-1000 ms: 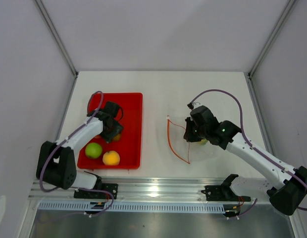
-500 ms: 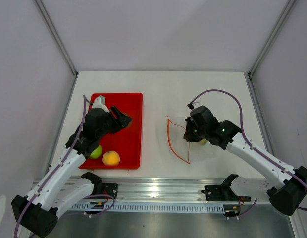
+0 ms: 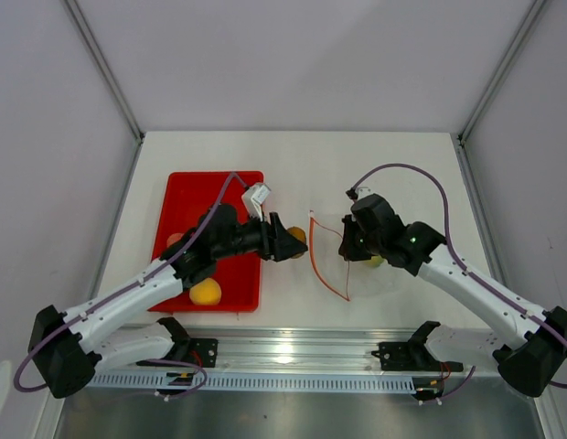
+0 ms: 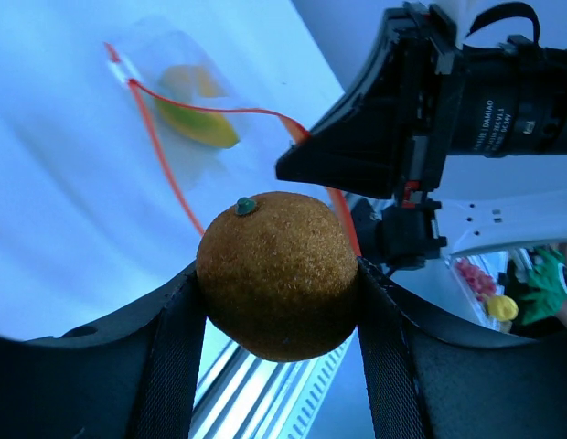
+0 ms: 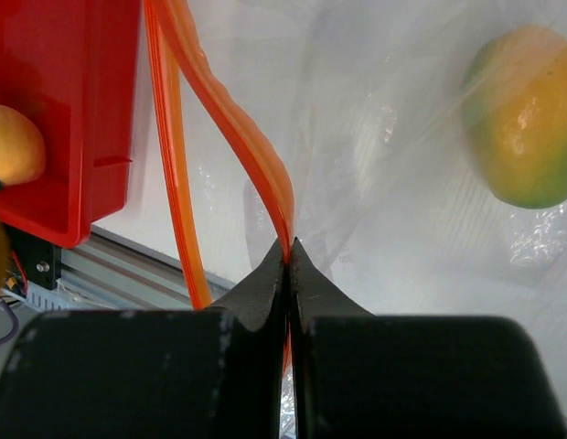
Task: Place the food in the zip-top bag and seal the zipper
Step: Place the fake fruit in the zipper food storage bag.
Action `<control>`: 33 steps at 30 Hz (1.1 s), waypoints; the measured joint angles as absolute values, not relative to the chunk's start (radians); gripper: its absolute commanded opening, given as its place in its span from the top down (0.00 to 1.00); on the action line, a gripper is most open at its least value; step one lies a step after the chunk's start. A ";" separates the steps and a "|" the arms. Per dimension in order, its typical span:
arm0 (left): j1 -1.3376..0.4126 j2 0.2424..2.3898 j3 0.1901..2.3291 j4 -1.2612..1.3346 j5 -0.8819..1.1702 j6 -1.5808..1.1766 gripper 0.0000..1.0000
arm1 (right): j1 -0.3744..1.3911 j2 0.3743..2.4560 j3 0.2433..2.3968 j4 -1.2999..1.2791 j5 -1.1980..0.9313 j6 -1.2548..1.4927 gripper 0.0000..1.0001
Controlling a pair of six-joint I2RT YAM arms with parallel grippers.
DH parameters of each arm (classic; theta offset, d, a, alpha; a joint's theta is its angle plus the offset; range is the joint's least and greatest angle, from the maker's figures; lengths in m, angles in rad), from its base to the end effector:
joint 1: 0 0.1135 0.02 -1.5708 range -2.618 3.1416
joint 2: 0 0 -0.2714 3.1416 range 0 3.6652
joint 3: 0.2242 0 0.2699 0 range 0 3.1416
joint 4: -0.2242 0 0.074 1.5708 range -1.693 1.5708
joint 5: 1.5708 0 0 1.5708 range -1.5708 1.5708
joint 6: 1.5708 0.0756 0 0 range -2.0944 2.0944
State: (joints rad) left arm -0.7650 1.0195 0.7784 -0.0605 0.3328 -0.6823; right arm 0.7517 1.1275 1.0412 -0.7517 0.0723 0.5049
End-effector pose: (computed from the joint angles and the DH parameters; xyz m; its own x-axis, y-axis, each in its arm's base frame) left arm 0.1896 -0.2163 0.2969 -0.7209 -0.1340 -0.6799 0.5475 0.4912 -0.6774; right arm 0.2016 0.1810 0.2847 -0.7876 -0.0758 -0.6115 -0.3025 0.9121 0.2766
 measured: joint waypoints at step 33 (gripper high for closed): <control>-0.899 1.282 0.758 0.125 0.282 -0.959 0.02 | 0.754 1.119 1.070 -0.749 0.054 0.550 1.00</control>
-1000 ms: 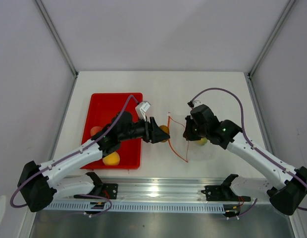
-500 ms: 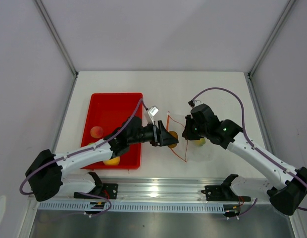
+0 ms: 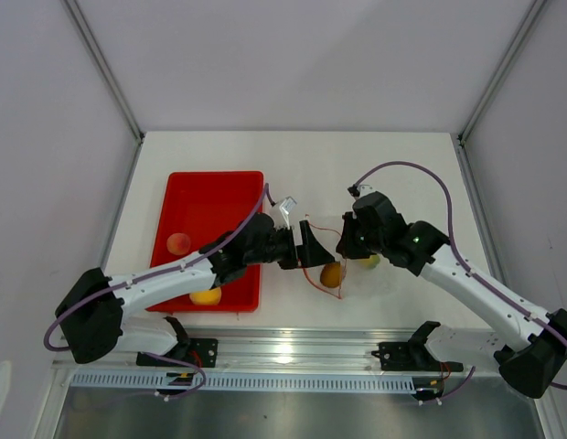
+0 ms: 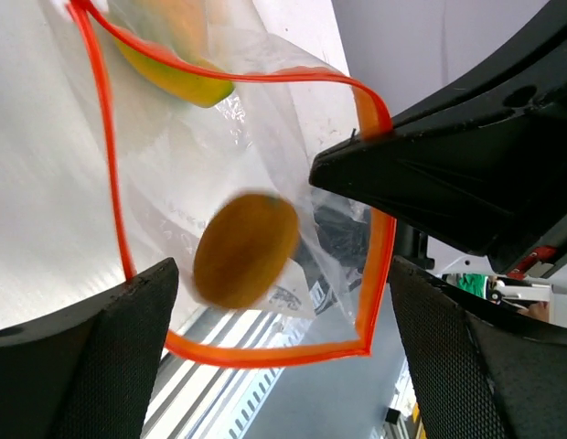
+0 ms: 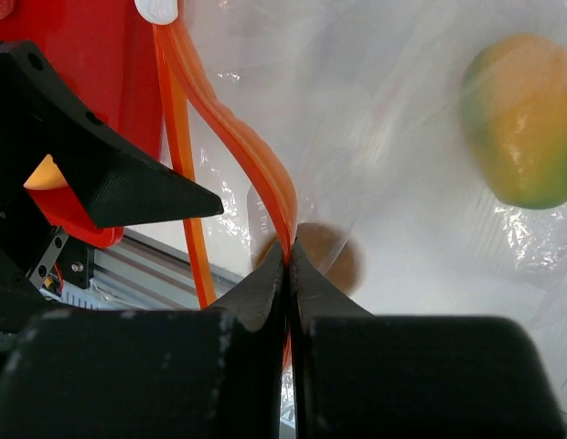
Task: Place the food in the zip-top bag and seal the zipper
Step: Place the fake fruit in the zipper food storage bag.
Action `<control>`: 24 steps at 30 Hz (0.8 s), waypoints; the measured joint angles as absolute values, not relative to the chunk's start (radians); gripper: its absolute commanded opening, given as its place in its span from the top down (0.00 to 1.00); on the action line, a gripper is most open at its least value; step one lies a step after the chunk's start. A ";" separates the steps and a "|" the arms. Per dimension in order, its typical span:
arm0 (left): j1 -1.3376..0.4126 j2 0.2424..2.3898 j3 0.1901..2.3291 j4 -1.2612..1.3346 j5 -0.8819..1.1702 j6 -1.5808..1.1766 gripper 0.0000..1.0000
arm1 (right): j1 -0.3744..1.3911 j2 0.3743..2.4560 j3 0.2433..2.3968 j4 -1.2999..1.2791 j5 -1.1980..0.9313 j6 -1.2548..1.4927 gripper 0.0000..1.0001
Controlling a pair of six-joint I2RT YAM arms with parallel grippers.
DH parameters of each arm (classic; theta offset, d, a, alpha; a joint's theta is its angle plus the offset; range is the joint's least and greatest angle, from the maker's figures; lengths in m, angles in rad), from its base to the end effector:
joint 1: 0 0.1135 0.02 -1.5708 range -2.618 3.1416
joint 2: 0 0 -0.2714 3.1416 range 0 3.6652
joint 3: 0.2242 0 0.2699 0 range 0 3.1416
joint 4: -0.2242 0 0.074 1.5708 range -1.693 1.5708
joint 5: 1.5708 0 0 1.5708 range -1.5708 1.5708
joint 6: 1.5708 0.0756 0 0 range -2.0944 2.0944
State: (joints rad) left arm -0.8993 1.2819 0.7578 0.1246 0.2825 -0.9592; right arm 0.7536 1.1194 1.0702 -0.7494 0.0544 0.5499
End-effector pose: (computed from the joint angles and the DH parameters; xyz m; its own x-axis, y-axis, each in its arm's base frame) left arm 0.1923 -0.2758 0.2369 -0.8853 -0.1497 -0.4402 0.3253 0.4769 -0.8165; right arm 0.2009 0.1829 0.2976 -0.7880 -0.0238 -0.6152 -0.2859 0.8991 0.3314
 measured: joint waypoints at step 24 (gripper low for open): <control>-0.901 1.007 0.794 -0.092 0.043 -0.746 0.00 | 0.756 1.110 1.070 -0.750 0.064 0.550 1.00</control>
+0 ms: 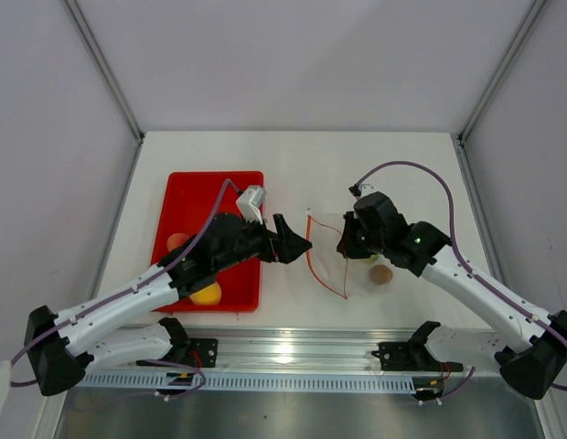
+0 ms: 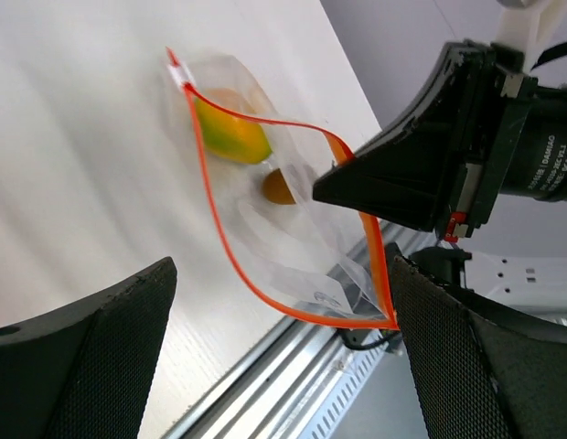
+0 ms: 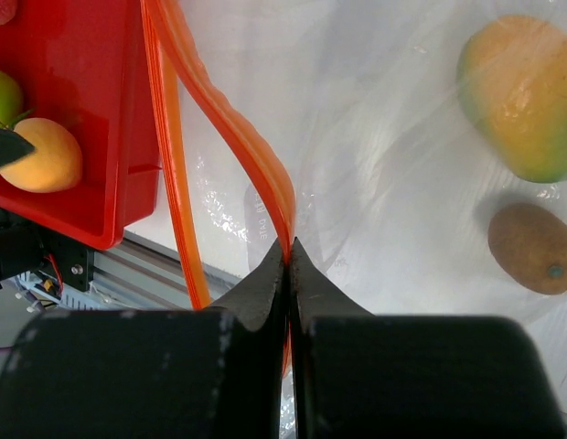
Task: Place the food in the zip-top bag and seal the zipper
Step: Place the fake fruit in the zipper food storage bag, then pick up the fake fruit from the bin.
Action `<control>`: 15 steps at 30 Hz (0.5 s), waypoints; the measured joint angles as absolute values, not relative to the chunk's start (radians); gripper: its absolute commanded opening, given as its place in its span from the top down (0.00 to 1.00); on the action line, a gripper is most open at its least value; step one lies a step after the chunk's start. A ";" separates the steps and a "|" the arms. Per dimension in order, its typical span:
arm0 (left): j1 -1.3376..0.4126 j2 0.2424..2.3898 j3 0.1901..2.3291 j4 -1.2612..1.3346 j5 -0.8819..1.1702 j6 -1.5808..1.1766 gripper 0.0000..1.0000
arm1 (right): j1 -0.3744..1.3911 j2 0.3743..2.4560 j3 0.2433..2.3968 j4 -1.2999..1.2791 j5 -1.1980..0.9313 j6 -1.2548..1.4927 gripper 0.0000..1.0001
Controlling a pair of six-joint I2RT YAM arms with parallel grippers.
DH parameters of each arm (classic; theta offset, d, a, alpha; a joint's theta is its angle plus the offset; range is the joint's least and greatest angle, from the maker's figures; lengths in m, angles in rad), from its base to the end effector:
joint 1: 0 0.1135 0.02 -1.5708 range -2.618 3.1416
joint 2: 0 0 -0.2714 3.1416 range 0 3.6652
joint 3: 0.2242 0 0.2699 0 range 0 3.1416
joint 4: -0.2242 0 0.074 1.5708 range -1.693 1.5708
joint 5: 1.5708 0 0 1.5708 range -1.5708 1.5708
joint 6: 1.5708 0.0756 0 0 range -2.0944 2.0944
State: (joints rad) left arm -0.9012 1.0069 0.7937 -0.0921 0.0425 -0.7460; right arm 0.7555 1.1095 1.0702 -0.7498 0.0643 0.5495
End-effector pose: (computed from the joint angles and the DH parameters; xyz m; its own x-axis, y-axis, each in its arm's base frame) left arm 0.1759 -0.2274 0.3009 -0.6858 -0.2262 -0.6918 0.4672 0.5920 -0.6567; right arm 0.1997 0.1814 0.3001 -0.7807 -0.0194 -0.6246 -0.2856 0.9001 0.3290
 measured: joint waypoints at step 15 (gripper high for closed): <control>-0.628 0.985 0.881 -0.612 -0.297 -0.936 0.00 | 0.756 1.110 1.070 -0.750 0.065 0.545 1.00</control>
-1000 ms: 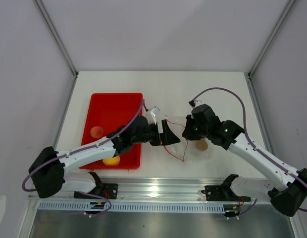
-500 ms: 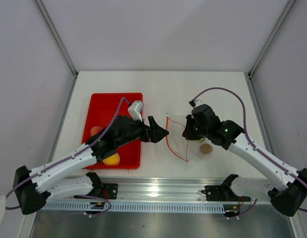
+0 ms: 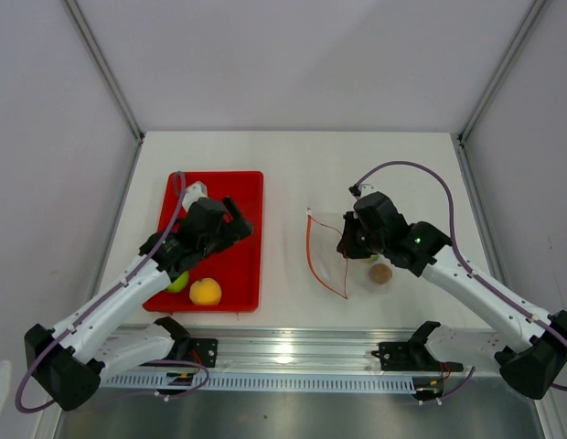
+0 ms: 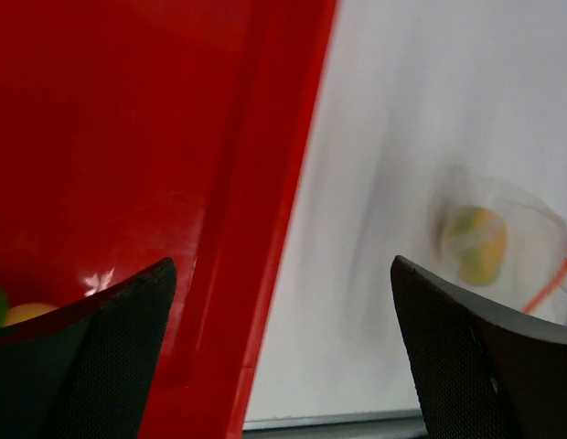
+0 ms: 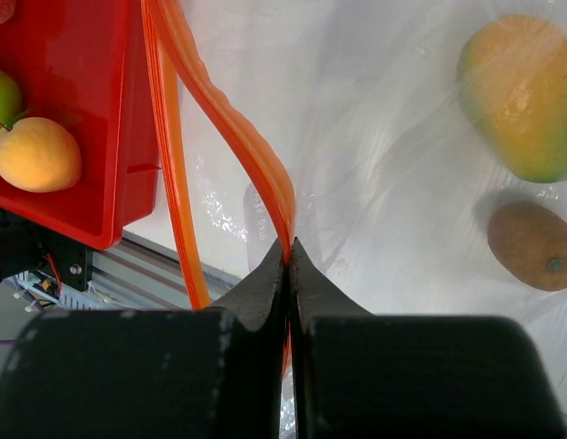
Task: Place the food in the zip-top bag and seal the zipper
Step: Pick up the fake fruit from the bin.
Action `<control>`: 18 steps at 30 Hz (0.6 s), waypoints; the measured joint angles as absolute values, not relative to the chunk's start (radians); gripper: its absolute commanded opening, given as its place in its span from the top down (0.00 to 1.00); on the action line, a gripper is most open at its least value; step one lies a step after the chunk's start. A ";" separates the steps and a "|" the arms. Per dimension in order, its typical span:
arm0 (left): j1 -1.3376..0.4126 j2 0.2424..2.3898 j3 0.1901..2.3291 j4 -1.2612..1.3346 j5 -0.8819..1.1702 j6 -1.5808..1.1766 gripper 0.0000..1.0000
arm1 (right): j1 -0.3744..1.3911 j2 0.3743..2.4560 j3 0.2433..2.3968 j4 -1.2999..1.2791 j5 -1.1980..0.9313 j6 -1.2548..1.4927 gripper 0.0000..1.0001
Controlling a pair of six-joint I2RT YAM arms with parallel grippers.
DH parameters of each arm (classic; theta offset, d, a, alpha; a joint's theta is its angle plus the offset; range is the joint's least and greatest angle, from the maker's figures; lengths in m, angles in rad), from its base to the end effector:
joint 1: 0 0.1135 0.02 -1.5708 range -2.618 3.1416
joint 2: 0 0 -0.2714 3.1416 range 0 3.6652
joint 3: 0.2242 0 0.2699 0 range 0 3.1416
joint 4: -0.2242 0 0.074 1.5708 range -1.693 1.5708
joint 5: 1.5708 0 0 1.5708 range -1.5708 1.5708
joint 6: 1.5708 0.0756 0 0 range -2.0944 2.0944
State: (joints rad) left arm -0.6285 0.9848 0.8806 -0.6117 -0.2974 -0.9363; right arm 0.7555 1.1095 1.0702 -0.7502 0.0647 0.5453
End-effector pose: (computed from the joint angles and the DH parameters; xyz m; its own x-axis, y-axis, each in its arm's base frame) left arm 0.2138 -0.1280 0.2759 -0.6234 -0.4988 -0.6021 -0.2003 0.8463 -0.4937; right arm 0.1997 0.1814 0.3000 -0.7796 -0.0232 -0.6259 -0.2886 0.9002 0.3260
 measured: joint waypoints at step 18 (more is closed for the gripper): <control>-0.556 1.078 1.008 -1.279 -0.379 -1.355 0.01 | 0.756 1.110 1.064 -0.750 0.068 0.538 1.00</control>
